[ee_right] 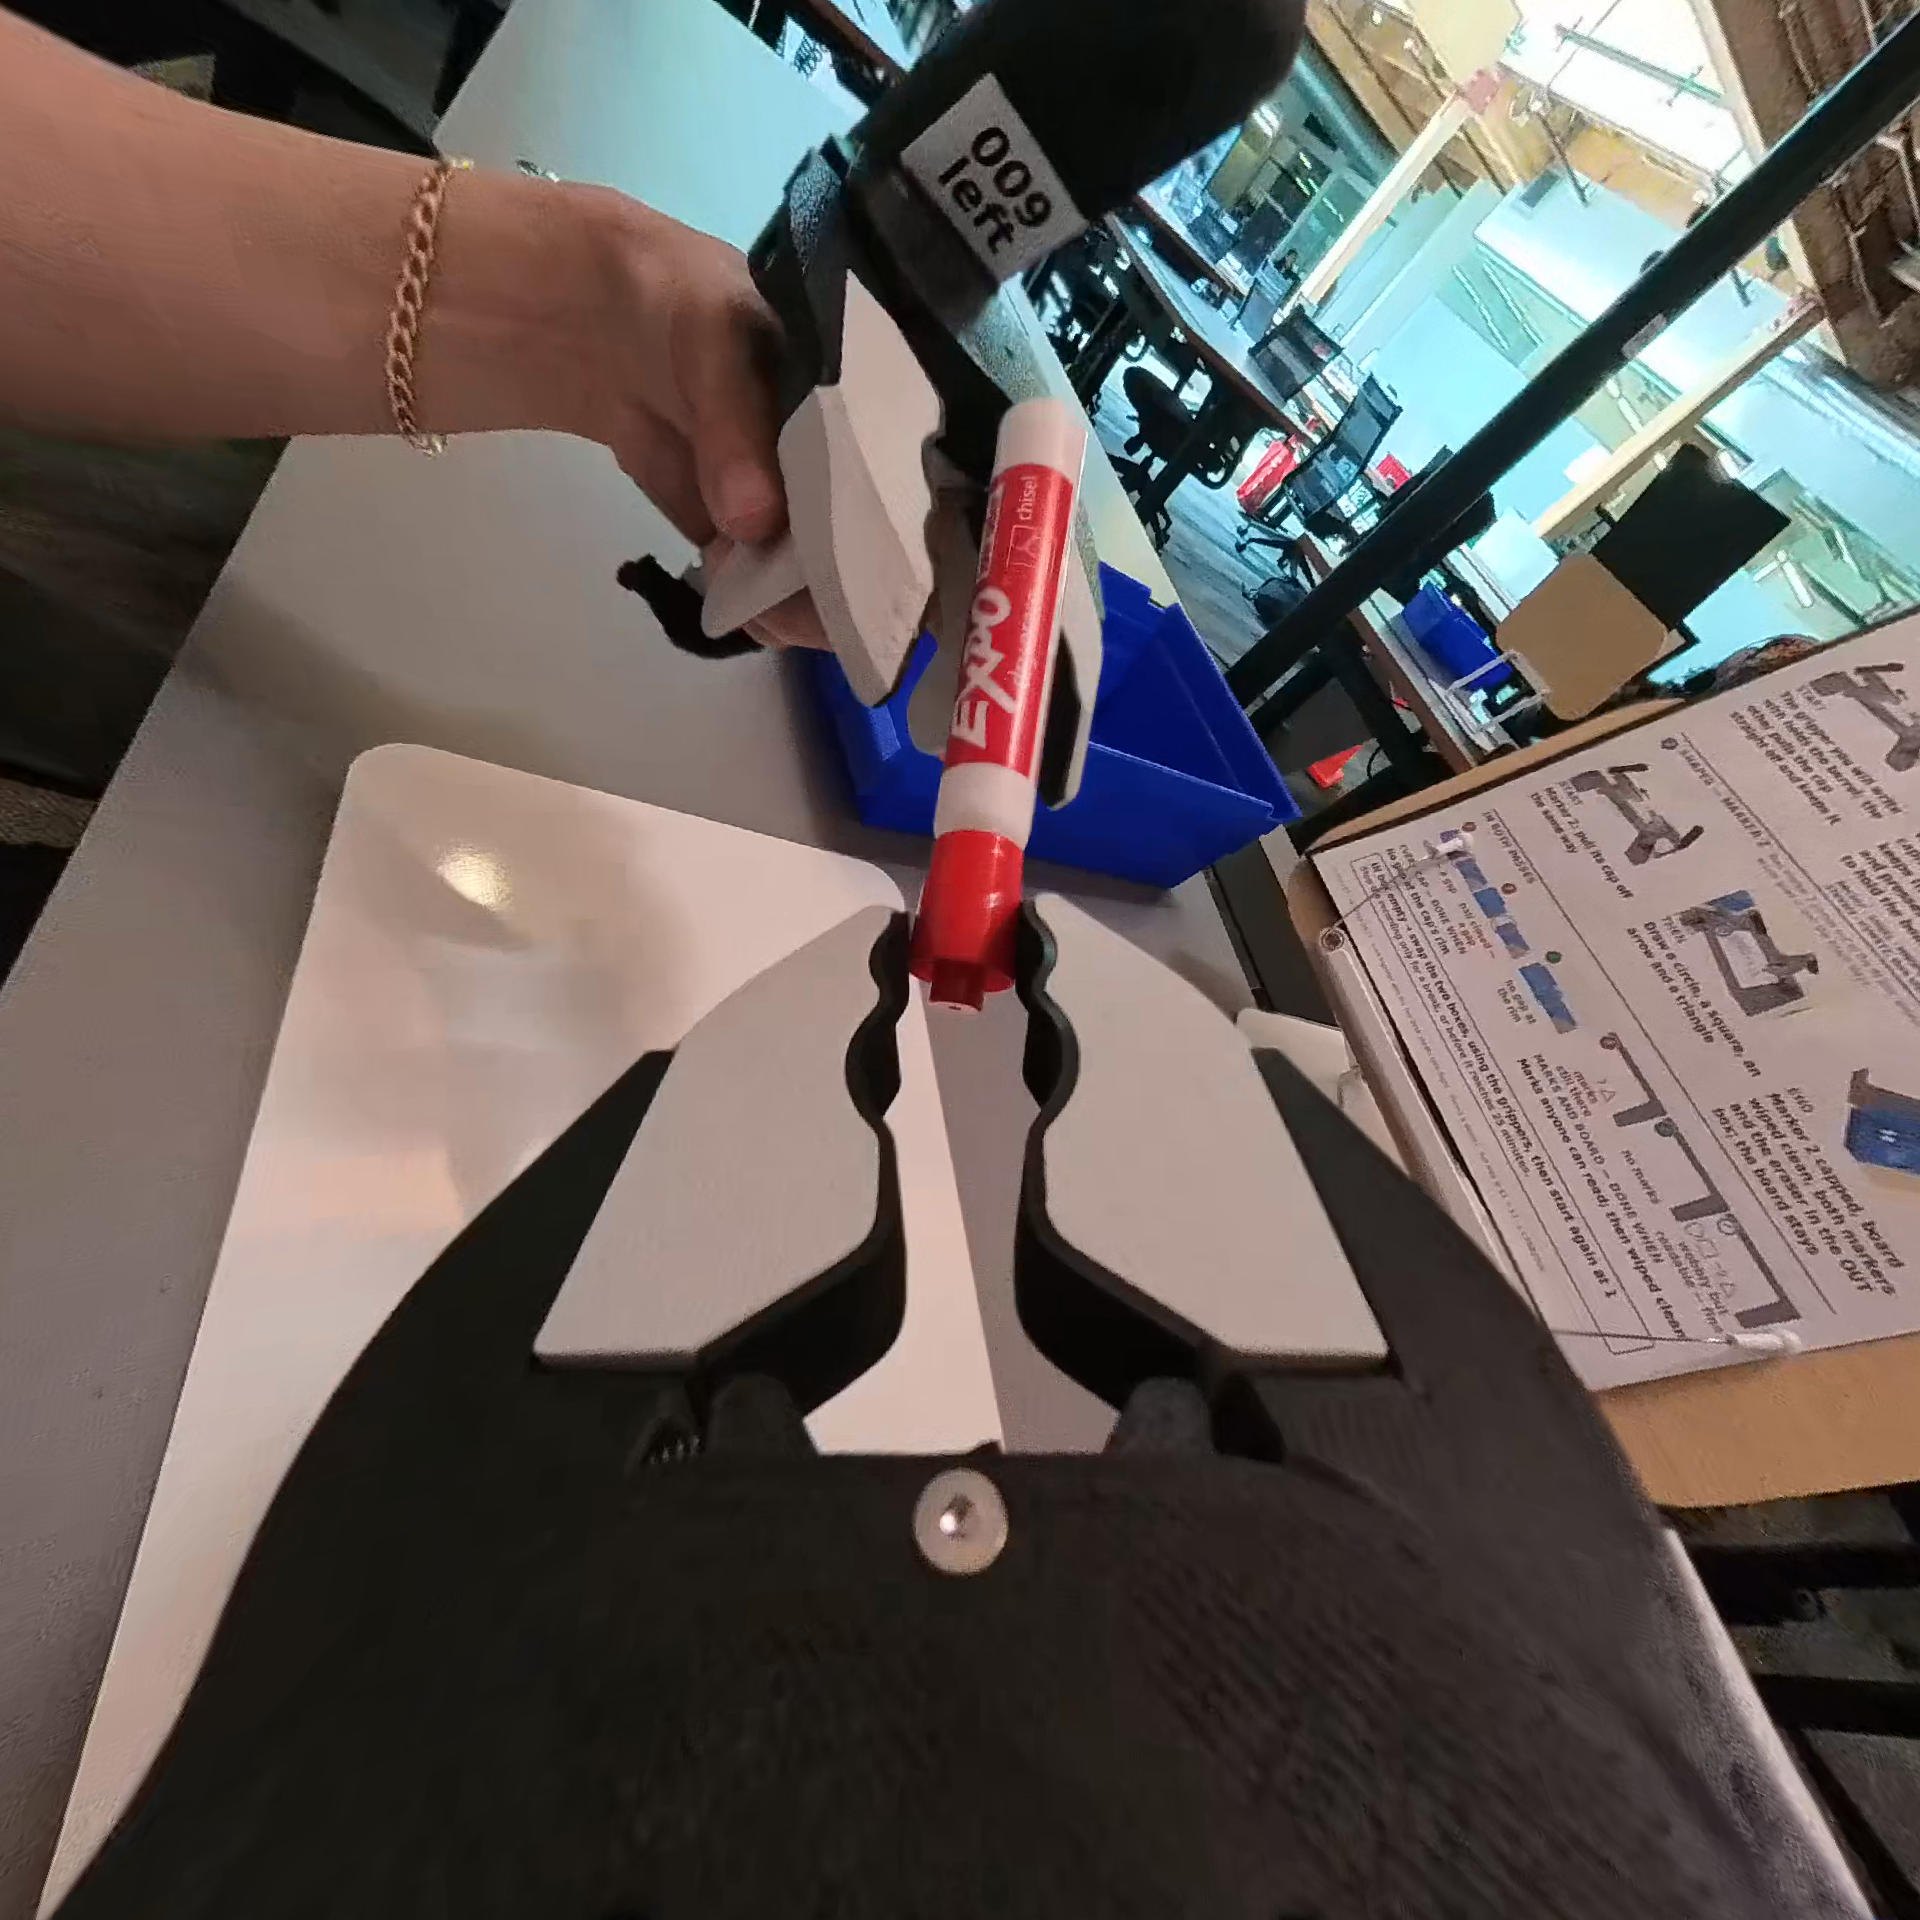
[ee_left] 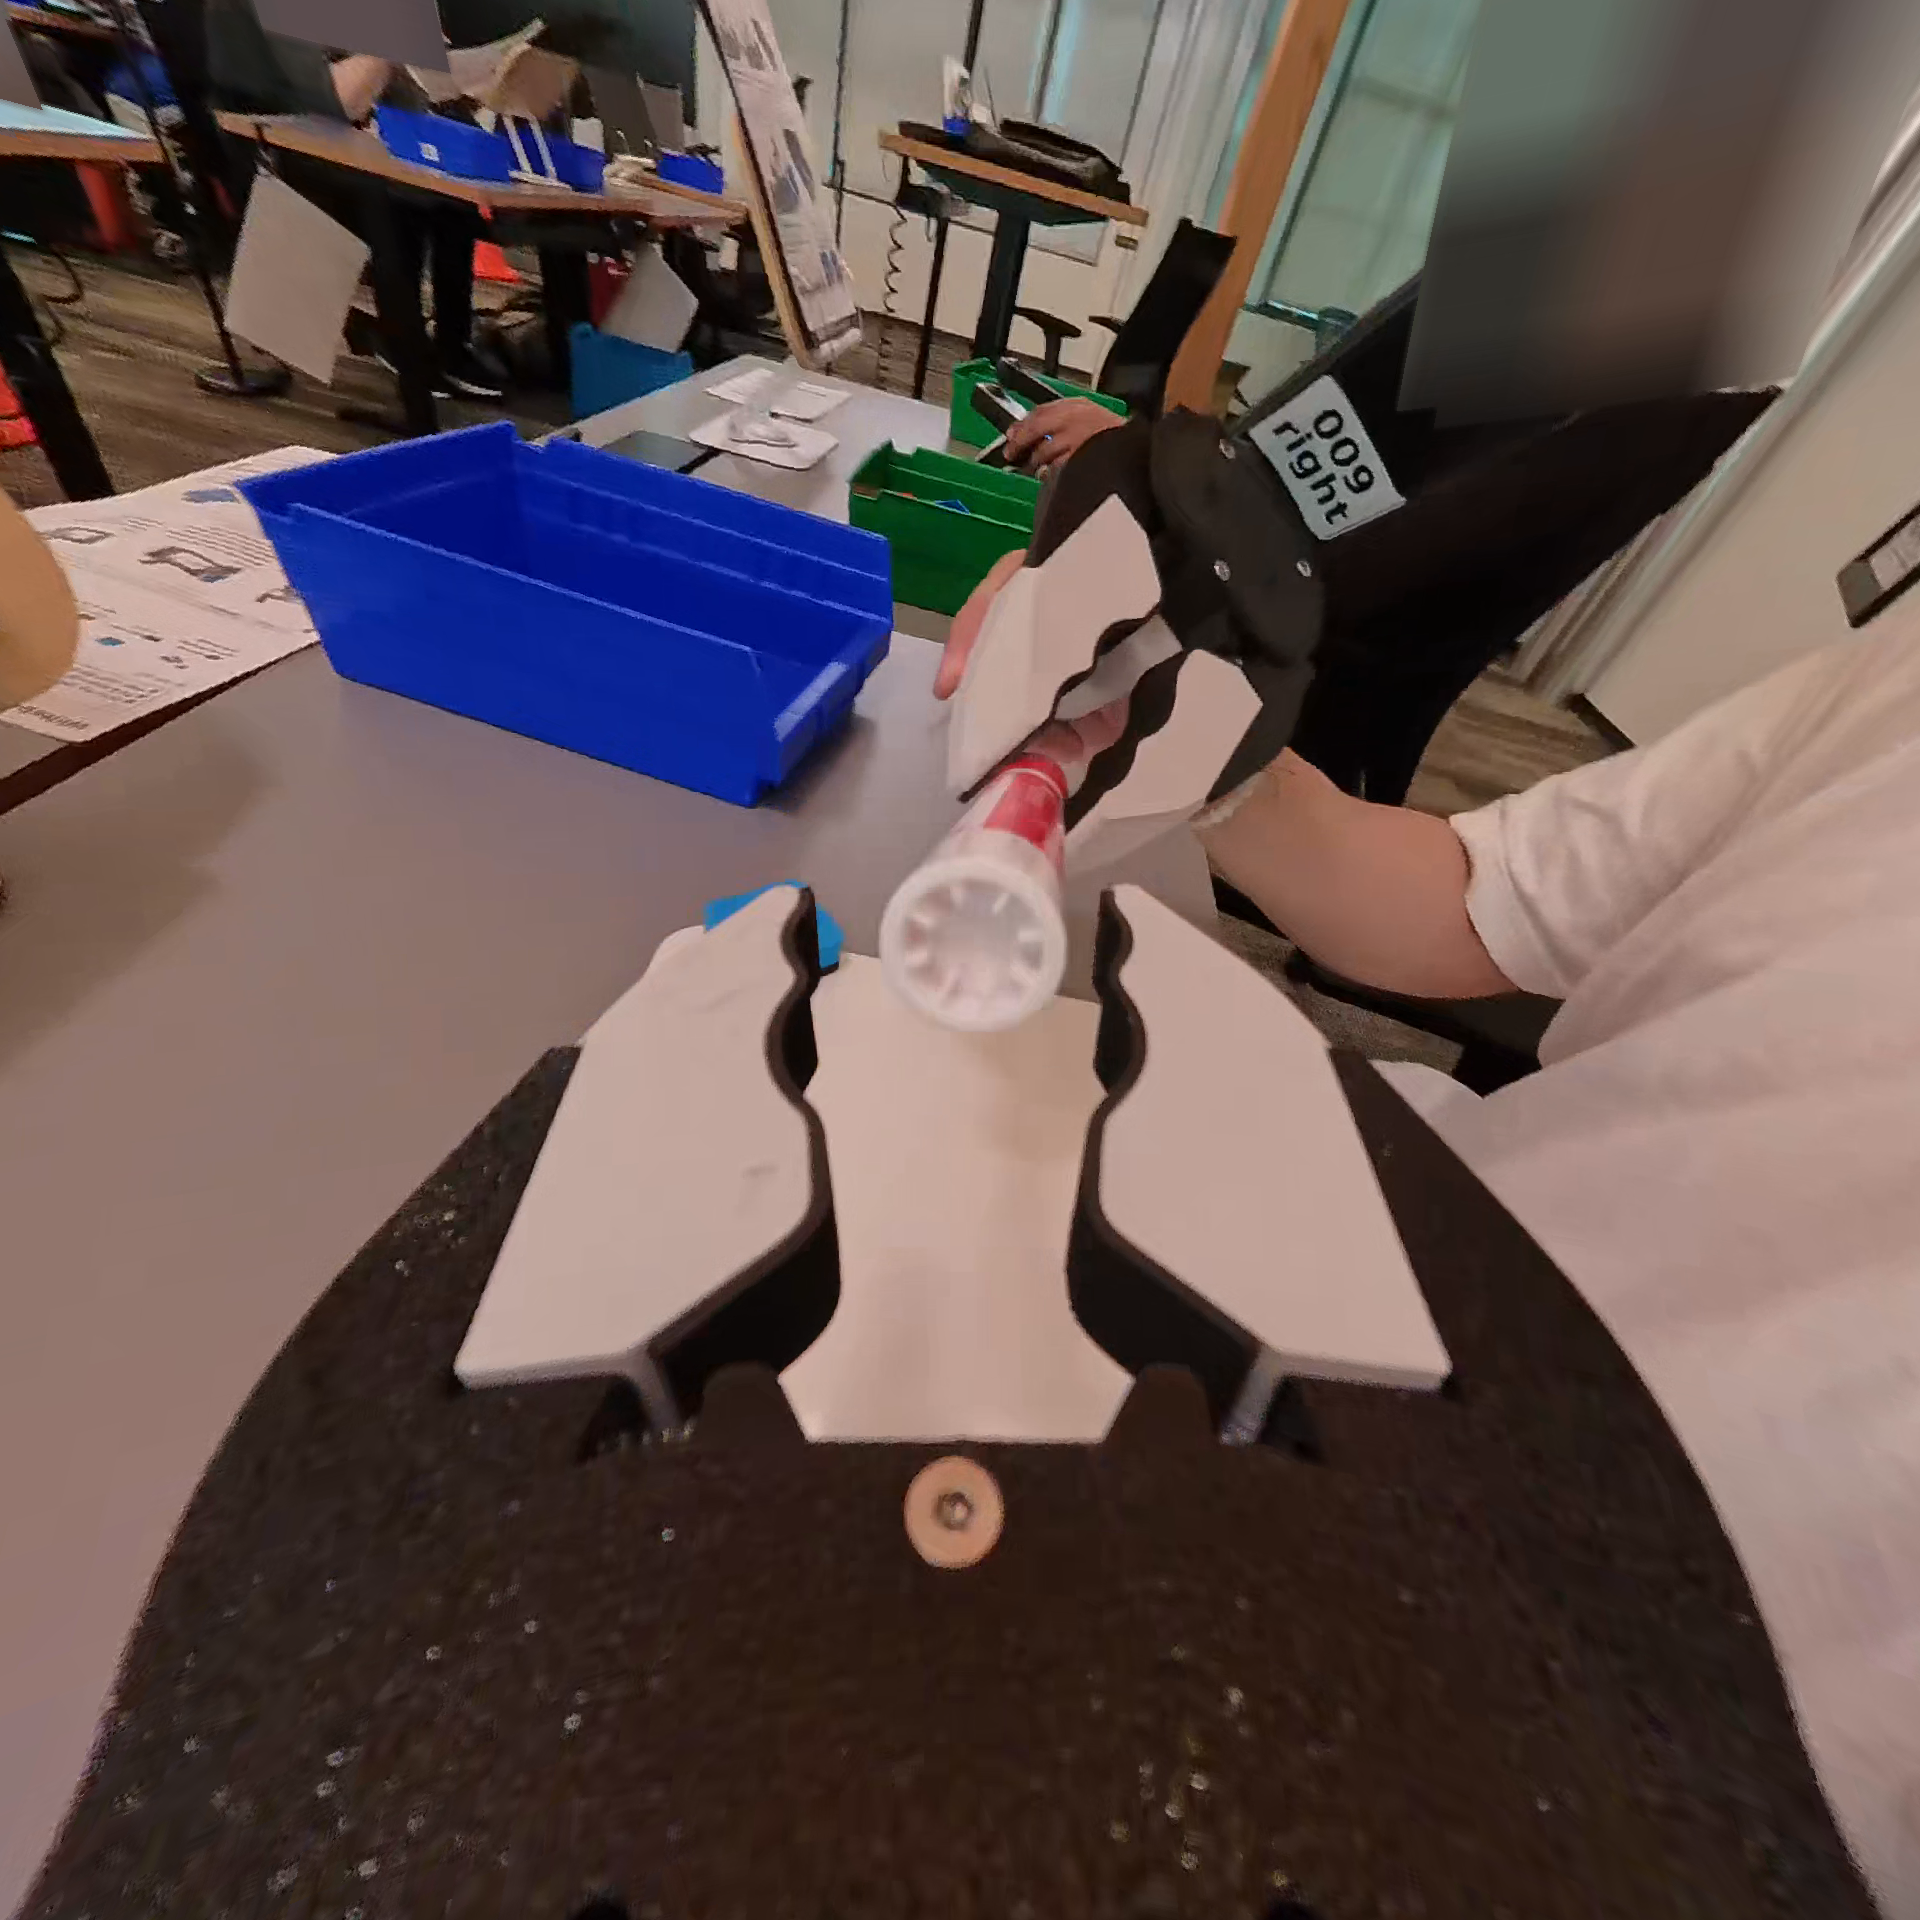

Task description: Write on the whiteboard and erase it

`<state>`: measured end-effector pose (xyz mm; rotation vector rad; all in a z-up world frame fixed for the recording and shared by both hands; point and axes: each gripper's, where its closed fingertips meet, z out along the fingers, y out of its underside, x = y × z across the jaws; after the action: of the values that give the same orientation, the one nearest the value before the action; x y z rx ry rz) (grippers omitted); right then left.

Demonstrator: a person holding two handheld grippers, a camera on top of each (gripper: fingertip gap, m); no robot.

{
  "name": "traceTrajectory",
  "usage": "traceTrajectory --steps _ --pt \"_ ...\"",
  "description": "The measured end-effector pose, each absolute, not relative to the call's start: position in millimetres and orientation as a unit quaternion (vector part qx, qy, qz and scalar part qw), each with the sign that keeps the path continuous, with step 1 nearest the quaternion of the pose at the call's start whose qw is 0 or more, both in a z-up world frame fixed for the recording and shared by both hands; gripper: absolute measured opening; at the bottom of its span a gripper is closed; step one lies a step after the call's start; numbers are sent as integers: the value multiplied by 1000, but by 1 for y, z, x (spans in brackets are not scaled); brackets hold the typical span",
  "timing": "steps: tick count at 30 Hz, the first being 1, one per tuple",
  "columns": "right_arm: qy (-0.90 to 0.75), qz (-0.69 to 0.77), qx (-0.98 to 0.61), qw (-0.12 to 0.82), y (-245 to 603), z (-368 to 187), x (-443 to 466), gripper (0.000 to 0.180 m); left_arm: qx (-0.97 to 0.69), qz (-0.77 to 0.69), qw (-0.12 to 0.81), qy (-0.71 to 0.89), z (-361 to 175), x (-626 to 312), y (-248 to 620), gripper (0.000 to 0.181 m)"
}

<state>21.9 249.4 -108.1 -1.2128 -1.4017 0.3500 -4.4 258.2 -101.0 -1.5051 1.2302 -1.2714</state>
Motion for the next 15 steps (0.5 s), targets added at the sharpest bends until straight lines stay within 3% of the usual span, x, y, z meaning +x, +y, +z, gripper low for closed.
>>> traceTrajectory --steps 6,10,15 --pt "-599 187 -506 592 245 -116 11 20 -574 -539 382 484 -97 8 248 44" --pt "-602 197 -515 578 245 -119 11 20 -566 -533 381 501 -99 8 243 22" --pt "-616 191 -524 556 247 -120 11 20 -573 -498 390 521 -103 7 245 19"
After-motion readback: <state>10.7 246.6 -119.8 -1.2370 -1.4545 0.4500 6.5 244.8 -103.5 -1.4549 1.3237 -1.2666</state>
